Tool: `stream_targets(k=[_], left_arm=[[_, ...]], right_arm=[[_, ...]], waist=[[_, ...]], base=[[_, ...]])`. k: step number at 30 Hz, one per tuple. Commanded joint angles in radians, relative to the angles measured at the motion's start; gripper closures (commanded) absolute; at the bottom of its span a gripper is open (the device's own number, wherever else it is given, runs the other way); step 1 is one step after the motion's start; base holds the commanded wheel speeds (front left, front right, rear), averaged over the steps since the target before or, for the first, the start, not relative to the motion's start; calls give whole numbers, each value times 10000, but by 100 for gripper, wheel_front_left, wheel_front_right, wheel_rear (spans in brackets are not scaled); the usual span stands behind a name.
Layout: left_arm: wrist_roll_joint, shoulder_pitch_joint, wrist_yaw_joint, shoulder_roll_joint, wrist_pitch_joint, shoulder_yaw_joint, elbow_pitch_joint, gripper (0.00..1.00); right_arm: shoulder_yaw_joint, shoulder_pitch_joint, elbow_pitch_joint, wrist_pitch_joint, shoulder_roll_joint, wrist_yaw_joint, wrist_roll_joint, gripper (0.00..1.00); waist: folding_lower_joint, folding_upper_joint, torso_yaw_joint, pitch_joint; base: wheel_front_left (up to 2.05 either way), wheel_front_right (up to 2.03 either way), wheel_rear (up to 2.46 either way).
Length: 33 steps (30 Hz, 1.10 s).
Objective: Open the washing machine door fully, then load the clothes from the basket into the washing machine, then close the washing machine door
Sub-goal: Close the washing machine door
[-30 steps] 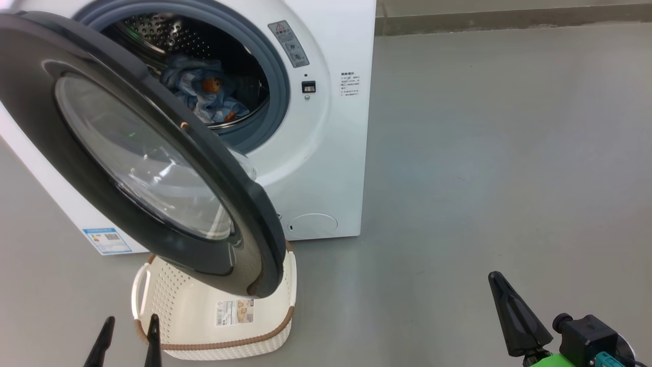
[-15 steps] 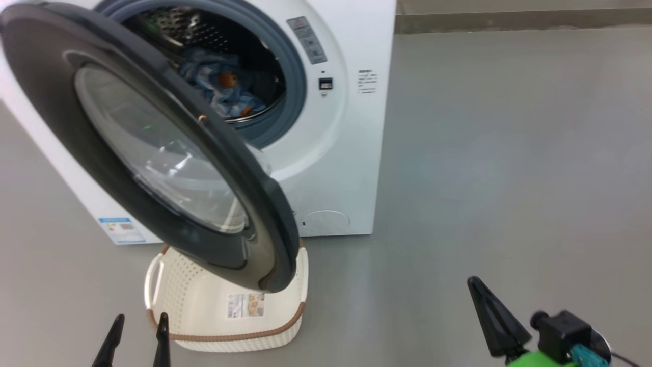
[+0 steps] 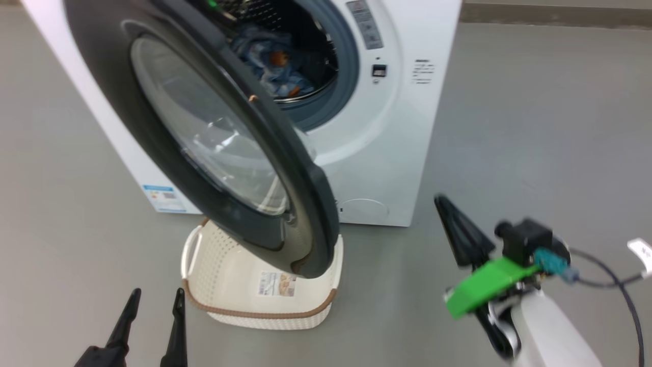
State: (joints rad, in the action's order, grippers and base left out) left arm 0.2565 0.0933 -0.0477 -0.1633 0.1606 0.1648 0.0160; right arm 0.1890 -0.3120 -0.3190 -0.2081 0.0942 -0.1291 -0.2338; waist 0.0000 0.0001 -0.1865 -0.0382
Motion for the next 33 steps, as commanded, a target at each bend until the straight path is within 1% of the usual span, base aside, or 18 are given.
stream_targets(k=[1, 5, 8, 14, 15, 20, 23, 27, 30, 33], left_arm=[[-79, -505, 80, -103, 114, -293, 153, 0], [-57, -626, 82, -98, 227, -274, 32, 0], [-43, -719, 84, -102, 279, -256, -22, 0], [9, -810, 23, -156, 340, -326, -23, 0], [9, -810, 23, -156, 340, -326, -23, 0], [42, -876, -23, -188, 388, -357, -16, 0], [88, -928, -58, -156, 431, -369, -29, 0], [110, -999, -106, -127, 492, -367, -72, 0], [117, -1042, -126, -115, 528, -346, -102, 0], [118, -1080, -143, -129, 552, -335, -145, 0]], right_arm=[[324, -619, 66, -167, -56, -16, -60, 100], [516, -1633, -115, -375, -143, -16, -153, 100], [635, -2273, 208, -452, -214, -16, -159, 100], [1191, -3194, 2013, -428, -359, -16, -190, 100], [1191, -3194, 2013, -428, -359, -16, -190, 100], [2247, -3333, 3729, 234, -407, -16, -229, 100], [2997, -3110, 4345, 817, -418, -16, -373, 100], [3858, -2668, 4457, 1554, -420, -16, -624, 100], [4299, -2319, 4147, 1836, -398, -16, -800, 100], [4627, -2085, 3678, 1896, -386, -16, -978, 100]], waist=[[0, -1, -287, -131], [0, -1, -454, -202], [0, -1, -531, -258], [0, -1, -563, -367], [0, -1, -563, -367], [0, -1, -594, -470], [0, -1, -639, -517], [0, -1, -709, -585], [0, -1, -757, -641], [0, -1, -793, -686]], base=[[0, 0, 0], [0, 0, 0], [0, 0, 0], [0, 0, 0], [0, 0, 0], [0, 0, 0], [0, 0, 0], [0, 0, 0], [0, 0, 0], [0, 0, 0]])
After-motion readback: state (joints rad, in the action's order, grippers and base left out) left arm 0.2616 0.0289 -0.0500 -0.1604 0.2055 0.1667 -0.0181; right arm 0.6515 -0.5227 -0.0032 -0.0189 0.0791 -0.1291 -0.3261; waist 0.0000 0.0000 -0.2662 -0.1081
